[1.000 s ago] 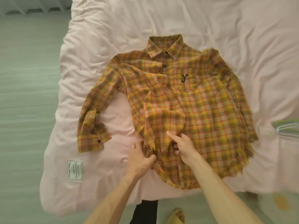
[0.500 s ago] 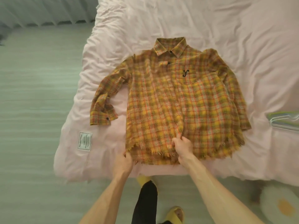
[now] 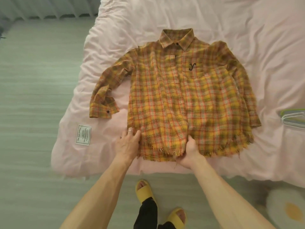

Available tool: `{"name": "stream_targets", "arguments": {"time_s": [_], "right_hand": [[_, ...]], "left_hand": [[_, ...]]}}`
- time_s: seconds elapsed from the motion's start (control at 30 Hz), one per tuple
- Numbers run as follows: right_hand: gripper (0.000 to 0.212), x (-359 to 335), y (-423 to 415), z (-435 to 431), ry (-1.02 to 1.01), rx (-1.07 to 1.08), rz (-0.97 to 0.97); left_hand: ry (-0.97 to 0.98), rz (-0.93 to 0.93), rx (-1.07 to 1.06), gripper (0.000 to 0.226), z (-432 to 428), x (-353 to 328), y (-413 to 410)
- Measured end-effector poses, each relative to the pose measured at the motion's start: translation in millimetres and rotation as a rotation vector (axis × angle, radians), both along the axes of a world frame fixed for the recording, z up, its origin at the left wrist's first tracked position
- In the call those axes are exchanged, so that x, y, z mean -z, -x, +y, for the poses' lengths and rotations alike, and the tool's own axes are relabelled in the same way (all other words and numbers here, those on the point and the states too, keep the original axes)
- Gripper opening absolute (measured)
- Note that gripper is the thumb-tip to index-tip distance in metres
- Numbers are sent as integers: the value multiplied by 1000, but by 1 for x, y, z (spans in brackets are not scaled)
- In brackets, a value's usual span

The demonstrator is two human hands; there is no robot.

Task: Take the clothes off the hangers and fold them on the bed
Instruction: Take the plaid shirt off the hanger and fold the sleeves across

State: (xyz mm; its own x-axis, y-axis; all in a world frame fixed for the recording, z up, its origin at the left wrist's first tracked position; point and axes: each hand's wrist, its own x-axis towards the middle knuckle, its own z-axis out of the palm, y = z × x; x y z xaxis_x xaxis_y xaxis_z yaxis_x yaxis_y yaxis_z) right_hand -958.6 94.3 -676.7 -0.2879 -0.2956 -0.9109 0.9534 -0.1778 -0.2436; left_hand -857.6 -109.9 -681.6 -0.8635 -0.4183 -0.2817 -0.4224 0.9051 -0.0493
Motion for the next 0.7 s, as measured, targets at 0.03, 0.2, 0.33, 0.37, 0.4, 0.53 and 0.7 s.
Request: {"name": "stream_targets", "arguments": {"time_s": [0.03,0.2,0.33,0.37,0.4,0.53,0.7], "right_hand": [[59,-3,2,0,45,-49,19],[30,-22,-2,-4,-136,-167,260],[27,-8,-36,4,-713,-569,592],[27,0,-47,9,-781,-680,611],[27,7,-54,13,-840,-756,613],[26,18,-56,19,-904,-830,648],[26,10,-49,21,-971,-925,667]], "left_hand": [[11,1,10,40,-3,0,1],[-54,105,-32,16,-9,-9,-10],[-52,49,-154,32,-23,-14,-38],[-62,17,-188,34,-27,-14,-44],[-74,-15,-223,34,-32,-15,-47],[-181,-38,-249,25,-37,-16,-42],[-267,25,-425,27,-19,-17,-34]]}}
